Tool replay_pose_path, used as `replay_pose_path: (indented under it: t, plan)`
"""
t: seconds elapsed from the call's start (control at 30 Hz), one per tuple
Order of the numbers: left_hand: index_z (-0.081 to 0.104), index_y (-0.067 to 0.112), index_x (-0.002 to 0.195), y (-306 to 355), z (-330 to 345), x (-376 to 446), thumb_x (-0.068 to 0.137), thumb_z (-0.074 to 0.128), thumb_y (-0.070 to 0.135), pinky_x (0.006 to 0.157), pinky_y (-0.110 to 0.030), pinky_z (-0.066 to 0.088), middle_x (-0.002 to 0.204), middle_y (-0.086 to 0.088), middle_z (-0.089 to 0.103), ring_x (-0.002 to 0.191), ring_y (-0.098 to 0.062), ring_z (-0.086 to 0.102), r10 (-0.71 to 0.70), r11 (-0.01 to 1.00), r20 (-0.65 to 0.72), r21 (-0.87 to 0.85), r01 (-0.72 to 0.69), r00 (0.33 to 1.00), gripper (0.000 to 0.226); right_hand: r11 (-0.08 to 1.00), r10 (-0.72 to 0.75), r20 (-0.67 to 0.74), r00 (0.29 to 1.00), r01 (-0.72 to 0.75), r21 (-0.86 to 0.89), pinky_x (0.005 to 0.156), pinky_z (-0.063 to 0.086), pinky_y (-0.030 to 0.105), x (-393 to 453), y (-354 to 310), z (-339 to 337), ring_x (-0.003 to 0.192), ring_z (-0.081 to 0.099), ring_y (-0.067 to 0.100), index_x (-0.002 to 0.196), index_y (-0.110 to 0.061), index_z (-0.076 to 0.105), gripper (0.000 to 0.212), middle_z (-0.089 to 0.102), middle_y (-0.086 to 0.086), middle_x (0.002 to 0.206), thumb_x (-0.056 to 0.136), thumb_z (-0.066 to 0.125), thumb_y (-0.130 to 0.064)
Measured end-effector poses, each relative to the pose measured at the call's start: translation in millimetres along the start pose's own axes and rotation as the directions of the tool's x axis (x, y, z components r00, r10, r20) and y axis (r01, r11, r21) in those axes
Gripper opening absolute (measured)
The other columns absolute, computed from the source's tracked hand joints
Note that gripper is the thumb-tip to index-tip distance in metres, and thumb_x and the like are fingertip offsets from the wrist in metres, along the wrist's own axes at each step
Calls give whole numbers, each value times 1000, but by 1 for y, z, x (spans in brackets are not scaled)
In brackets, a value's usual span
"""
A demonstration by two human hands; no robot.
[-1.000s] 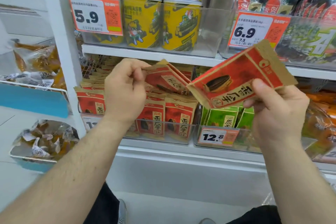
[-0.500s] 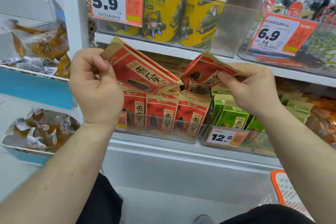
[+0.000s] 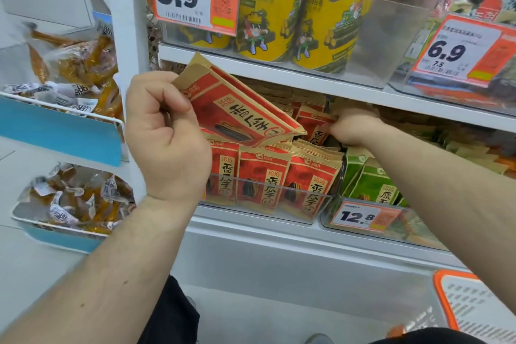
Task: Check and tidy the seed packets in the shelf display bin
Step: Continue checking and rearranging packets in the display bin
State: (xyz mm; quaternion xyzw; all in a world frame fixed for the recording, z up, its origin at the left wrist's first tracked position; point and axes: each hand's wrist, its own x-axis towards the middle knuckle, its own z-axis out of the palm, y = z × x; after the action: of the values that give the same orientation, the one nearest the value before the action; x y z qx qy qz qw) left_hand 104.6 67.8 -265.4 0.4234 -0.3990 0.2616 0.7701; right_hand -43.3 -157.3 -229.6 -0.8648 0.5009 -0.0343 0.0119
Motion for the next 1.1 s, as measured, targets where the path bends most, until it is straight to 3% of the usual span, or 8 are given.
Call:
replay_pose_path:
  t: [0.13,0.27,0.4,0.5,0.7,0.83,1.0,1.1]
  plan:
    - [44,12,87,-3,0,-1,79,39,-21,78,-17,37,86,6,47,81,-1,47,-28,999,-24,17,28,999,34,999,52,29,998,-53,12,61,36,26,13,-11,2,80,51,19,122,-17,61,31,63,8,113,100,48,-35]
    - [42,19,82,-8,1,-1,81,40,-19,77,-17,38,87,6,48,81,1,48,-45,999,-21,-6,44,999,39,999,1,-135,991,6,48,83,40,33,18,-30,5,116,53,31,131,-16,52,33,54,12,134,99,47,-20]
    - [43,15,85,-8,3,-4,81,40,-19,79,-14,38,88,7,47,82,3,49,-45,999,-4,10,45,999,34,997,-74,-136,988,74,1,63,40,28,25,-44,11,79,54,24,107,-18,57,18,59,4,97,90,57,-20]
    - [43,13,85,-8,2,-3,82,40,-19,79,-15,39,87,5,48,83,-1,48,-61,998,-5,11,62,998,33,993,-121,-21,992,121,-8,57,37,26,23,-49,12,66,50,16,98,-20,58,10,53,-3,77,91,59,-28]
    - [45,12,88,-3,3,-2,82,41,-21,81,-13,39,89,6,48,84,2,50,-53,997,4,48,52,999,34,989,-116,233,965,135,-65,93,36,36,20,-51,10,112,53,26,136,-16,50,42,59,9,129,96,55,-26]
    - [47,11,80,1,0,4,83,42,-17,81,-17,40,89,6,50,84,-2,51,-45,998,-38,36,46,998,28,985,-146,275,950,165,-47,84,34,31,23,-47,10,115,55,24,134,-24,54,48,60,2,130,91,61,-44]
    - [47,8,78,20,2,11,80,42,-22,79,-18,39,88,5,49,84,-1,48,37,999,-23,0,-37,999,31,984,-172,285,943,175,13,80,40,29,18,-41,2,102,54,22,134,-23,56,46,60,4,130,94,56,-47]
    - [48,12,86,35,3,11,81,41,-23,78,-17,39,89,6,47,84,-1,47,47,999,75,-1,-47,996,36,984,-179,251,951,177,32,95,39,32,5,-40,-5,124,50,26,141,-22,50,49,51,6,143,99,45,-47]
